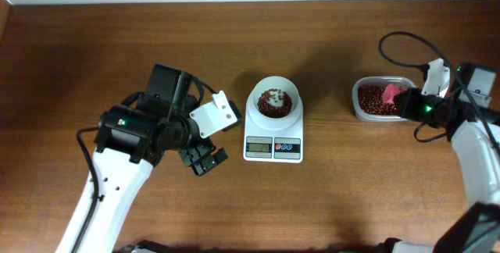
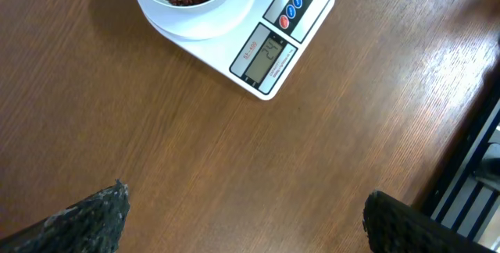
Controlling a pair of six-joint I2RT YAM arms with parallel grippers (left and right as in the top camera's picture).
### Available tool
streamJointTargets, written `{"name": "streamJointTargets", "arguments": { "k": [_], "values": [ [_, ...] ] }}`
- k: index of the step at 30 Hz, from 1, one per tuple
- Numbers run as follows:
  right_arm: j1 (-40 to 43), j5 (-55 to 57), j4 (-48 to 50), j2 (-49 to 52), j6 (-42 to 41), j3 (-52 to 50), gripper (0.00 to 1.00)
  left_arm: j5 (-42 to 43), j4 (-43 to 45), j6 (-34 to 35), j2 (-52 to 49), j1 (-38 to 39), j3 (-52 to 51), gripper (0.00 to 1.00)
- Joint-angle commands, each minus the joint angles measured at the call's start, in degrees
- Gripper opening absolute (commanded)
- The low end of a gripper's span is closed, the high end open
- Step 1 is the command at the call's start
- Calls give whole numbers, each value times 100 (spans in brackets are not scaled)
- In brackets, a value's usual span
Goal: Scoop and weigh 50g on scale
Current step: 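Return the scoop to the bean tub and scoop more red beans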
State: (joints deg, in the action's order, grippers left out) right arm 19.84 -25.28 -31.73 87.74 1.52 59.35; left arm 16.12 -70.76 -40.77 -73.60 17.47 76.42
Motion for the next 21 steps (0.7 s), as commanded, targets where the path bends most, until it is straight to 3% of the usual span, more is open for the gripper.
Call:
{"name": "streamJointTargets", "arguments": {
  "k": [1,14,21],
  "values": [
    [17,68,-7,369,-28,7,4,63,-4,-72,50,-35,109,99],
    [52,-863,-76,990,-31,7,4,63,-4,-72,50,-35,109,99],
    [570,-1996,155,1464,-31,7,4,63,-4,-72,50,-35,109,99]
  ]
}}
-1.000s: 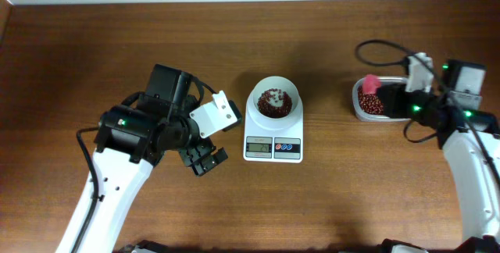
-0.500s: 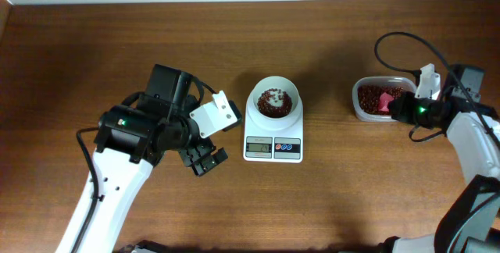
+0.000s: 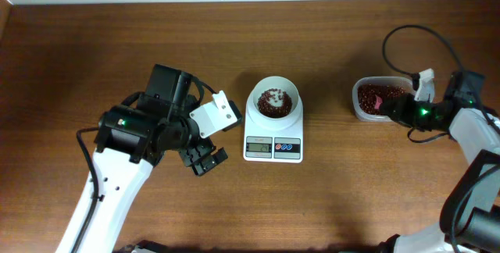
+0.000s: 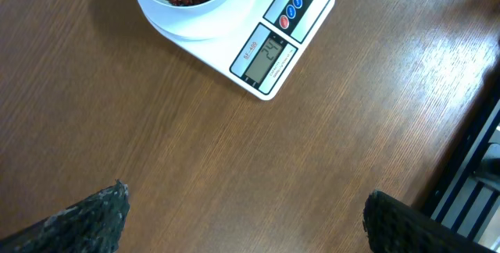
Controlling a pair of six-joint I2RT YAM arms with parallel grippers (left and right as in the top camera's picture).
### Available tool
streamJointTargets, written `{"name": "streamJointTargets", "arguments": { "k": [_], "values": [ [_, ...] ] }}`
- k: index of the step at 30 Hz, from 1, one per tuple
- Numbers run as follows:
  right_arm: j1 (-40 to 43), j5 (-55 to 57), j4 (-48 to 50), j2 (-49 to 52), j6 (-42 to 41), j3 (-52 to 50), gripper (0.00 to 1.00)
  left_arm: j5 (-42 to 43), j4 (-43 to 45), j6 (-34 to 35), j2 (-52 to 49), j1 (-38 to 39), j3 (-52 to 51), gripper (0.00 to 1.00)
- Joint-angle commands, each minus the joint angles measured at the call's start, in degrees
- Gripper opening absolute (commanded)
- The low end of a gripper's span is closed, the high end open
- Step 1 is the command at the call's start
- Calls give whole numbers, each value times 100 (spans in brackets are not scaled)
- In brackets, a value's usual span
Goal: Scoop and weigh 50g on scale
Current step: 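Return the scoop to the bean tub and scoop more red beans, then carry the filled scoop over the white bowl with the right gripper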
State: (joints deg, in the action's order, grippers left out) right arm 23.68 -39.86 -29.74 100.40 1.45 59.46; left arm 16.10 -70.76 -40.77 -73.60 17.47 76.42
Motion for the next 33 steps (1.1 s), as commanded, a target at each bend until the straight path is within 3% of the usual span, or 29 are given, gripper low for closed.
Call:
{"name": "streamJointTargets", "arguments": {
  "k": [1,13,33],
  "values": [
    [260,-706,-31,199,-24,-4,4,66,-4,-72,50,-35,109,99],
    [1043,-2238,-2,199,-22,-4,4,66,-4,-72,50,-35,109,99],
    [1078,-3569,-7,199,-46,-4,4,66,-4,-72,50,-35,109,99]
  ]
}}
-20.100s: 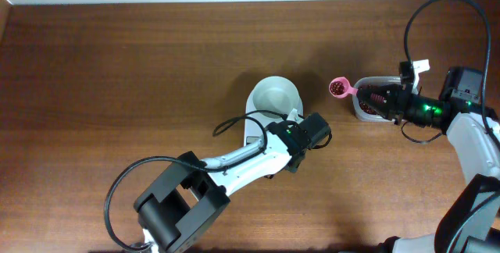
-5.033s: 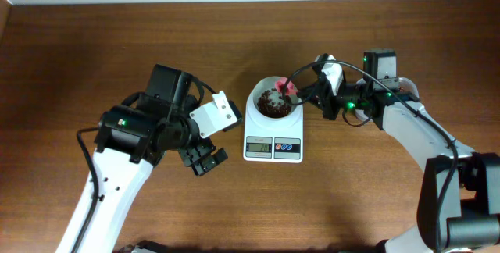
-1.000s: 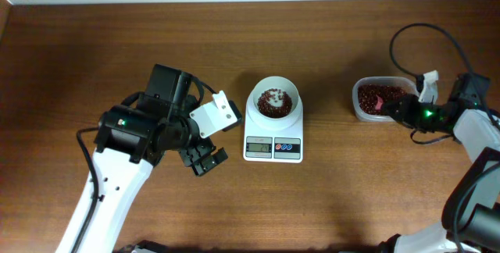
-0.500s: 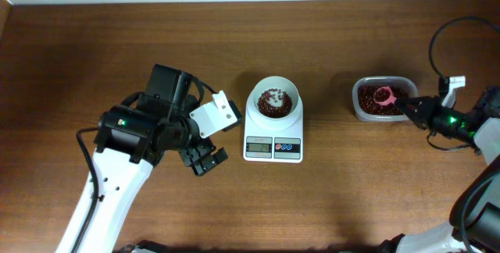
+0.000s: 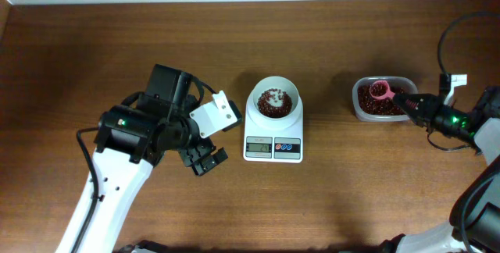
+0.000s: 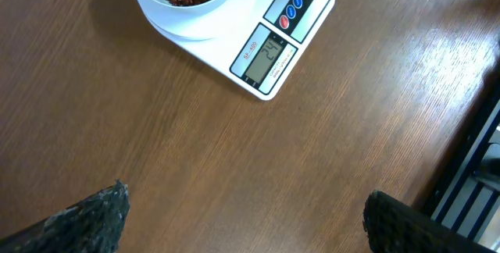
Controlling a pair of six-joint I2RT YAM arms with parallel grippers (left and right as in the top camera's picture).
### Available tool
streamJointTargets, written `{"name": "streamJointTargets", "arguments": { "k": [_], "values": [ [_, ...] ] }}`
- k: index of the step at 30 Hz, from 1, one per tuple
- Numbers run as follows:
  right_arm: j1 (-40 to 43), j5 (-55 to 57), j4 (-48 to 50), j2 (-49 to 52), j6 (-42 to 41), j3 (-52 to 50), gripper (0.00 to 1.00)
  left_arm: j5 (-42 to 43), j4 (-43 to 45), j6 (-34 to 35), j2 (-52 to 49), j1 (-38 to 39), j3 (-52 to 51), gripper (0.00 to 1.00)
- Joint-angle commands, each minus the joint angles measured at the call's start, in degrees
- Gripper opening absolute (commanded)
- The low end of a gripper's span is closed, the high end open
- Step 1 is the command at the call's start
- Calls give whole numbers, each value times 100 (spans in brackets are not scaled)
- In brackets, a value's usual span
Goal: Scoop and weigh 50g on scale
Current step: 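Carry the filled scoop over the white bowl with the right gripper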
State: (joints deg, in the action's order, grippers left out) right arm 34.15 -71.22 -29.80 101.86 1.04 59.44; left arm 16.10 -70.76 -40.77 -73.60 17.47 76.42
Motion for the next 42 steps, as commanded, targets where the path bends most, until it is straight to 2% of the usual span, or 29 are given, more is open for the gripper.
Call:
{"name": "streamJointTargets", "arguments": {
  "k": [1,7,20,30,34,39,42],
  "values": [
    [31,-531,0,52,-4,-2,4,66,-4,-72,50,-35,109,99],
    [-350,-706,2,52,-4,-2,4,66,-4,-72,50,-35,109,99],
    [-1956,-704,157,52,-227,-2,4,66,-4,-72,50,-35,109,99],
    [-3071,-649,1150,52,-1534,-2,4,66,-4,-72,50,-35,109,99],
    [-3399,-605,1447,52,-1547,-2,4,66,-4,-72,50,-35,109,99],
    [-3713,170,2111,52,-1473,-2,4,66,-4,-72,50,-35,109,99],
    [-3794,258,2337,52,-758,-2,4,66,-4,-72,50,-35,109,99]
  ]
}}
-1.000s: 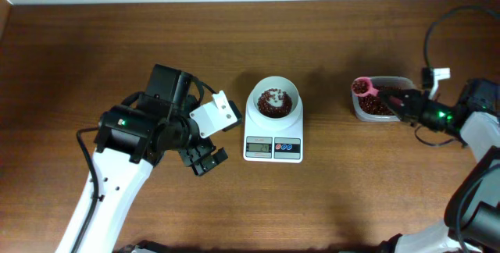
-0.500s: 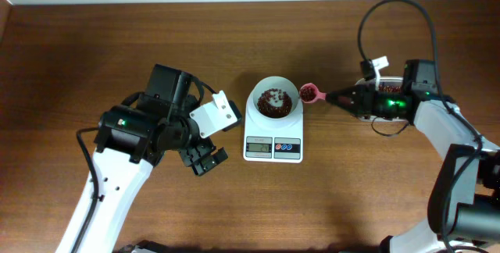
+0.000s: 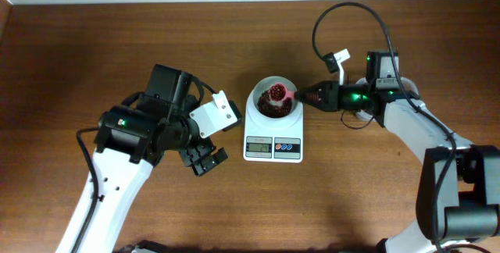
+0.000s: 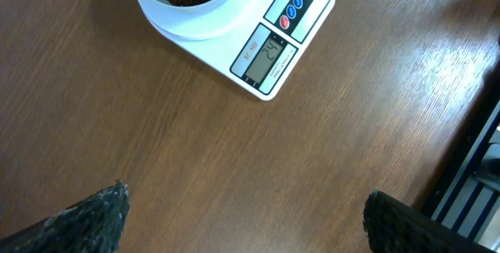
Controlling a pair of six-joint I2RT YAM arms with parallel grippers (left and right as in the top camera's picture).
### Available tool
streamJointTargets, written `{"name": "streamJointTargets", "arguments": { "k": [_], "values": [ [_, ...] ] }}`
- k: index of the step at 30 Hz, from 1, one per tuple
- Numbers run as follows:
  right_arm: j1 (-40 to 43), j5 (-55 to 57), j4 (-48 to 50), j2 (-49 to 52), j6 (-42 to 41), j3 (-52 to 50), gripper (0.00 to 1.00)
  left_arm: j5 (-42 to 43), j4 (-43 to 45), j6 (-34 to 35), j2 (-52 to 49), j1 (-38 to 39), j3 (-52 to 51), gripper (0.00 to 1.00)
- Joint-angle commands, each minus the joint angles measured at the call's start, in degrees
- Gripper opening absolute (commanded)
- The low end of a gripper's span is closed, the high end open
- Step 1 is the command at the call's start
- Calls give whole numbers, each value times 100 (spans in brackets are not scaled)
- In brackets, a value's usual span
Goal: Scoop and weigh 50g on scale
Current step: 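Carry the filled scoop over the white bowl with the right gripper, then tip the pink scoop to pour beans into the bowl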
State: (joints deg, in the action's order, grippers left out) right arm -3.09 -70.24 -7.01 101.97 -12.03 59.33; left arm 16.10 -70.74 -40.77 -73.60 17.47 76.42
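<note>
A white scale (image 3: 273, 147) stands mid-table with a white bowl (image 3: 262, 89) of red-brown beans on its platform. A pink scoop (image 3: 279, 93) loaded with beans hangs over the bowl, its handle in my right gripper (image 3: 306, 95), which is shut on it just right of the bowl. My left gripper (image 3: 203, 159) hovers open and empty left of the scale. In the left wrist view the scale (image 4: 269, 50) and bowl (image 4: 199, 7) lie at the top, and my left gripper (image 4: 246, 222) spreads wide over bare wood. The bean tub does not show.
The right arm (image 3: 406, 120) stretches across the right side of the table, with its cable (image 3: 344, 11) looping toward the back. The left arm (image 3: 133, 140) fills the front left. A dark table edge (image 4: 476, 151) shows at the right of the left wrist view.
My right gripper has moved left with the loaded pink scoop, from the bean tub at the right to over the bowl on the scale. The left arm has not moved.
The right gripper held the pink scoop down in the bean tub at the right. It stayed there with the scoop among the beans, then held it level and filled at the tub. Now the scoop is over the scale's bowl. The left gripper stayed open throughout.
</note>
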Motion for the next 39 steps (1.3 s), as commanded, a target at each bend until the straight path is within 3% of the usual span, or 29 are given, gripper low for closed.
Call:
{"name": "streamJointTargets", "arguments": {
  "k": [1,10,15,22,39],
  "values": [
    [-68,192,46,42,772,9,4,66,-7,-72,50,-35,109,99],
    [-70,380,39,42,1825,9,4,66,-7,-72,50,-35,109,99],
    [-70,1062,42,42,2800,9,4,66,-7,-72,50,-35,109,99],
    [-70,1097,39,42,4197,9,4,66,-7,-72,50,-35,109,99],
    [-70,1102,-24,44,4234,2,4,66,-7,-72,50,-35,109,99]
  ]
}}
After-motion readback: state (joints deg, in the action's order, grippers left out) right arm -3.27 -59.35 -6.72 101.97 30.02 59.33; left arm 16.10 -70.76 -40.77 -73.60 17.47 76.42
